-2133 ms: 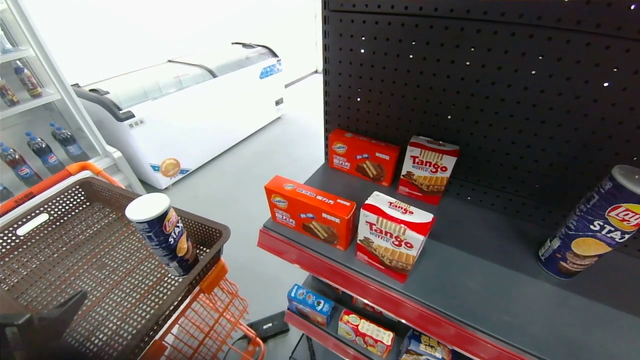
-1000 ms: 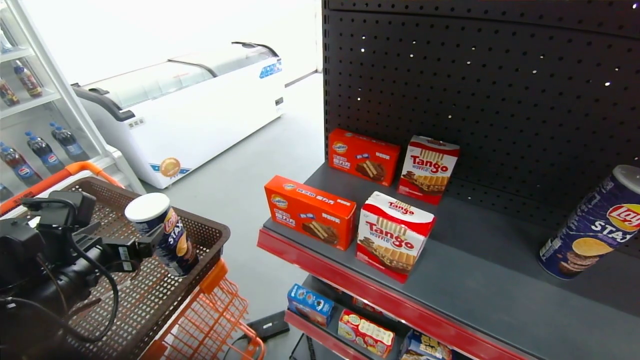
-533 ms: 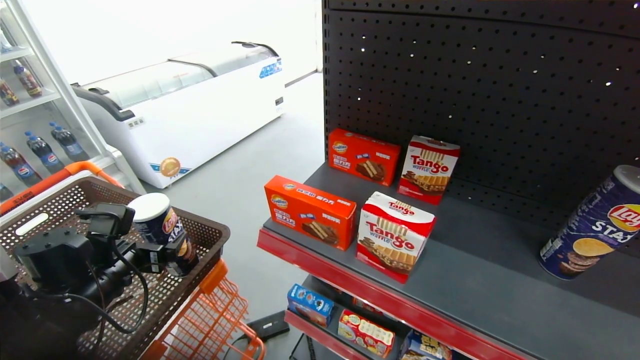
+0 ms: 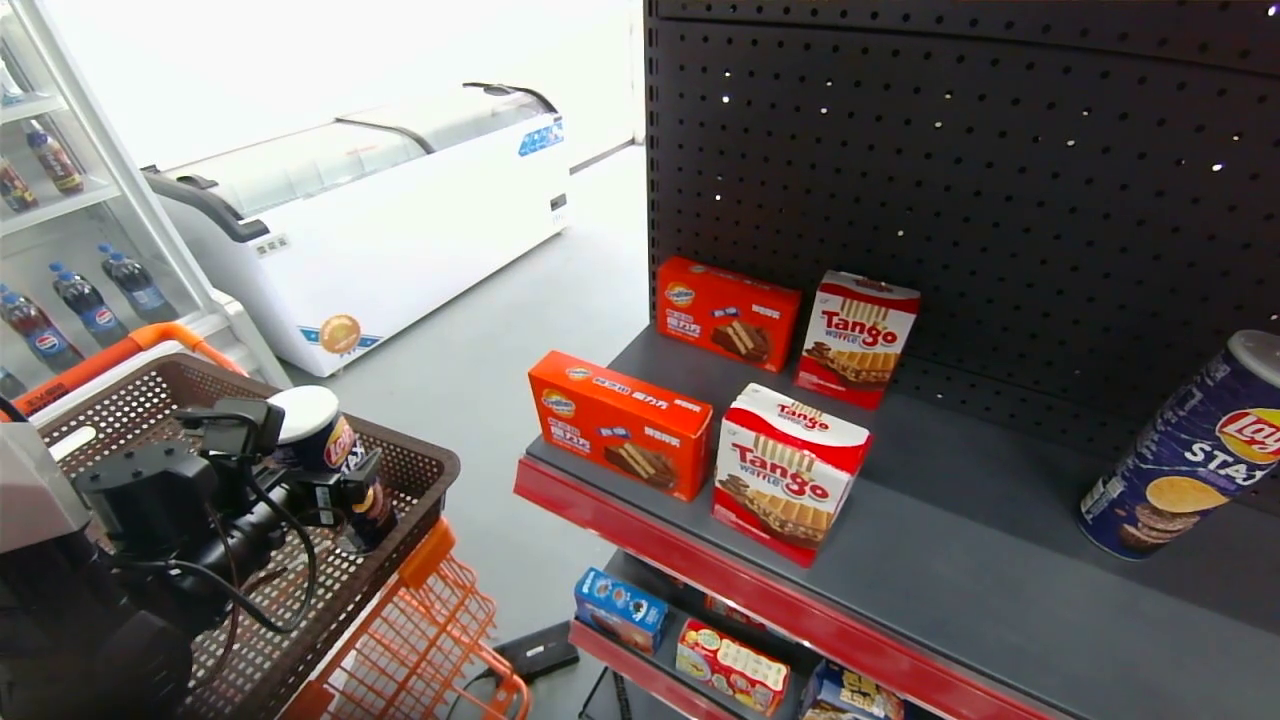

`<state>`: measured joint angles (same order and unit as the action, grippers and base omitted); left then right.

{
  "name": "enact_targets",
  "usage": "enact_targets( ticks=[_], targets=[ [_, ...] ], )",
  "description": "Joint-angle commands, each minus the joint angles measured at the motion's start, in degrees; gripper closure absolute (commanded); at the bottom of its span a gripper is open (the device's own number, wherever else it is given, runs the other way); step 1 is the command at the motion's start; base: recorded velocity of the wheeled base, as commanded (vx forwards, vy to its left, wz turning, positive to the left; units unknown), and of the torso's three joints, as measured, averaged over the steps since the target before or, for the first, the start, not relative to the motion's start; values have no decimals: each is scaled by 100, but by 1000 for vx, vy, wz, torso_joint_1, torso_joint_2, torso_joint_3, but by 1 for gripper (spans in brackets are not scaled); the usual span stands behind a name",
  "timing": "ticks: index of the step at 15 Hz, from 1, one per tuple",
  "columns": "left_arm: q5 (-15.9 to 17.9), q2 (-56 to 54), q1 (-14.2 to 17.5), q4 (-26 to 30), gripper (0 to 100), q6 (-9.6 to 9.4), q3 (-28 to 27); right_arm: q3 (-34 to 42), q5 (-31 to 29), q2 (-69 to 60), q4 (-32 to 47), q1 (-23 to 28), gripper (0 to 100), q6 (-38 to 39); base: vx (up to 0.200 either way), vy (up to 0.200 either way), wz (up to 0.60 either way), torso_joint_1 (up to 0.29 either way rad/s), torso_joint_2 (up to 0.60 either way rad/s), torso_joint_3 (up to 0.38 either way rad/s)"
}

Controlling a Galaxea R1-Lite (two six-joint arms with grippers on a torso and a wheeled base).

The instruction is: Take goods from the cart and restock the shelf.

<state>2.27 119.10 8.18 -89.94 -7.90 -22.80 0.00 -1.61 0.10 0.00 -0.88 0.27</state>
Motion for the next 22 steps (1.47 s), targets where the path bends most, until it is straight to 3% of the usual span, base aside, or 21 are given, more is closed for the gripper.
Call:
enact_targets(
  ticks=[1,5,10,11,20,22],
  targets=[
    [2,166,17,-6,0,8,-173,0,3,8,0,0,0,0,0,0,0,0,0,0],
    [2,307,-45,-6,0,210,-304,0,-6,8,0,0,0,0,0,0,0,0,0,0],
    [11,465,-18,-6,0,210,-454,0,3,8,0,0,0,0,0,0,0,0,0,0],
    [28,500,-1,-6,100,210,-471,0,3,8,0,0,0,0,0,0,0,0,0,0],
    [55,227,-45,-6,100,280,-884,0,3,8,0,0,0,0,0,0,0,0,0,0],
    [107,-150,-53,363,100,280,-1051,0,3,8,0,0,0,-9,0,0,0,0,0,0]
  ],
)
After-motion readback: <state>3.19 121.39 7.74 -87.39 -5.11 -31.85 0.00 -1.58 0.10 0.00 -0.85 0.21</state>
